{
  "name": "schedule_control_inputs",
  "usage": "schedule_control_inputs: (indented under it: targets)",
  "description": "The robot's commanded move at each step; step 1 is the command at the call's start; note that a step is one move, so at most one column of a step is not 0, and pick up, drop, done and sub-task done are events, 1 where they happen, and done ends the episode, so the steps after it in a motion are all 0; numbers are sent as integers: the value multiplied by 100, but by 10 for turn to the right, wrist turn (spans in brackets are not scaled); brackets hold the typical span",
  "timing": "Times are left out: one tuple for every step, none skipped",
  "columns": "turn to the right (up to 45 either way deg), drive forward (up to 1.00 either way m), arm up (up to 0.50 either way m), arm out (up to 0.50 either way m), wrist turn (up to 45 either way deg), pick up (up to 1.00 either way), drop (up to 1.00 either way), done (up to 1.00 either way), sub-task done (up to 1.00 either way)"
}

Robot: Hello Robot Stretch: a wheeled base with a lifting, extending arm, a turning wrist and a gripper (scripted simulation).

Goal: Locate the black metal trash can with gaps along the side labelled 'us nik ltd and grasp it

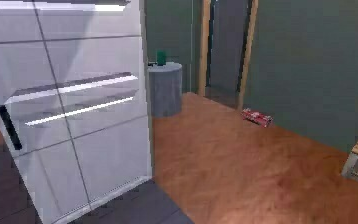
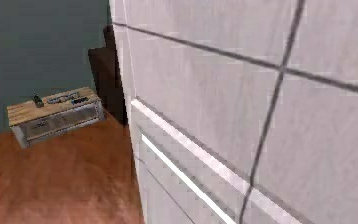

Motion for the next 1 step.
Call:
schedule_control_inputs:
  targets:
    - [-360,0,0,0,0,0,0,0,0]
